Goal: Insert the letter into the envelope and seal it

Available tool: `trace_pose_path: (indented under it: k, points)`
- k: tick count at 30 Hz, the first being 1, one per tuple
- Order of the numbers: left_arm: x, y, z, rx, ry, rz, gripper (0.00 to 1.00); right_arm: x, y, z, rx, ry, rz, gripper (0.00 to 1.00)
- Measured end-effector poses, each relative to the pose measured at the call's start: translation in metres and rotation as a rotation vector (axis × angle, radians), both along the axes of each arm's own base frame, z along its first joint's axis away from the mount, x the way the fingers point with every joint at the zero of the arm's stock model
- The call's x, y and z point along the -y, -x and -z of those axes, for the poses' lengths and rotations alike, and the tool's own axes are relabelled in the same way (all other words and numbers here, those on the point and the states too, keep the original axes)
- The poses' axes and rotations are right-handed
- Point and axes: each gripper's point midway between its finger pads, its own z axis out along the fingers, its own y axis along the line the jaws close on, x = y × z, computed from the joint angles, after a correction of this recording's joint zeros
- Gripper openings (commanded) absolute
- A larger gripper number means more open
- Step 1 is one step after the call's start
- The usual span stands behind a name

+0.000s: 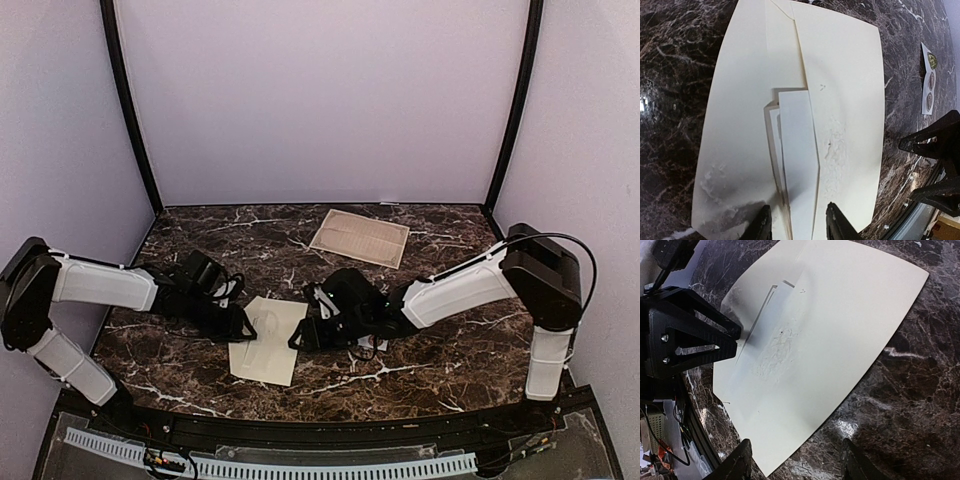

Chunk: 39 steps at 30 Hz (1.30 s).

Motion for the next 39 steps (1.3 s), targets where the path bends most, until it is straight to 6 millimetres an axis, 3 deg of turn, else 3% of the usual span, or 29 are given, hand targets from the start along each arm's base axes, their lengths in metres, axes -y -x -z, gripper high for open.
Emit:
trace_pose_path:
  k: [15,39]
  points:
    - [-0.002,-0.005,0.011,0.014,-0.035,0.007,0.19,-0.011,-0.001,0.013,-0.016,-0.016,-0.013,0.45]
    - [0.015,-0.007,0.015,-0.002,0.045,0.04,0.01,-0.021,-0.007,0.015,-0.011,-0.027,-0.013,0.41]
